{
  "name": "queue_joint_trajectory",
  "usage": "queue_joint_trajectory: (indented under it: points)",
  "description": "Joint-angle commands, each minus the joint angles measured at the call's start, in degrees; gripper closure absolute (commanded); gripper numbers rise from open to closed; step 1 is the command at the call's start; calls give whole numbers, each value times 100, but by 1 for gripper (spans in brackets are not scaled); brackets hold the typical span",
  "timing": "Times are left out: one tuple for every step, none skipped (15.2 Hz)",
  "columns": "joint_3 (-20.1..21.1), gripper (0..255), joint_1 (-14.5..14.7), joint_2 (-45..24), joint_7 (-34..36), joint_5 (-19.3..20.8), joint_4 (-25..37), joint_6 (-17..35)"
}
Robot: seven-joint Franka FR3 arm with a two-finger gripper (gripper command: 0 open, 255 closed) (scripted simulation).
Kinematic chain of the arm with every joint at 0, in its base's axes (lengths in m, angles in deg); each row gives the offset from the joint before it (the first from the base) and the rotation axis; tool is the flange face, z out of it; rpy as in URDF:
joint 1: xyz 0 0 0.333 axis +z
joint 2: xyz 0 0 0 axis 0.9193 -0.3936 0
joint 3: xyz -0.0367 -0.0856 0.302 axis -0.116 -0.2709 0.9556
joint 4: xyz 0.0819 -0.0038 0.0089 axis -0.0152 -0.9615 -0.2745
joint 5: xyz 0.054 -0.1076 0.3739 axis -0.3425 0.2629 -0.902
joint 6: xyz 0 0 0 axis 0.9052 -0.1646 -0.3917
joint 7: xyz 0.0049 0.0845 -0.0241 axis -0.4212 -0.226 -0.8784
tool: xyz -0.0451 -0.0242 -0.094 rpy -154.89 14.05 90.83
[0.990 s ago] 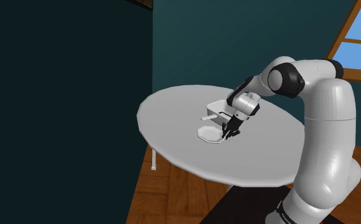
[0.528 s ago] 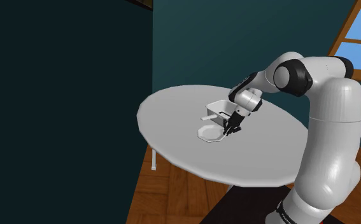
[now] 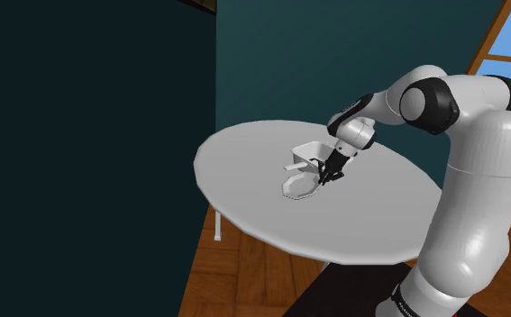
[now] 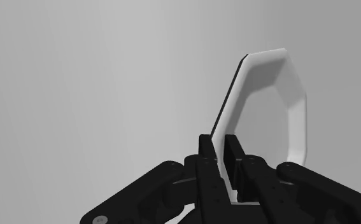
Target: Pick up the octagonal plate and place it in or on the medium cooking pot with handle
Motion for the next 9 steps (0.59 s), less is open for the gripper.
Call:
queue_joint_trajectory:
  points:
    - [-38, 255, 19, 102, 104, 108, 32, -99]
    - [-55, 255, 30, 160, 155, 162, 42, -145]
    - [-71, 255, 41, 216, 206, 215, 53, -192]
    - [-87, 255, 51, 272, 256, 267, 65, -239]
    - [-102, 255, 60, 327, 307, 318, 79, -287]
    - [-115, 255, 69, 381, 357, 369, 94, -335]
    - [-129, 255, 78, 434, 406, 419, 110, -384]
    - [-141, 255, 86, 486, 455, 468, 128, -434]
    - [-152, 255, 93, 537, 504, 516, 147, -484]
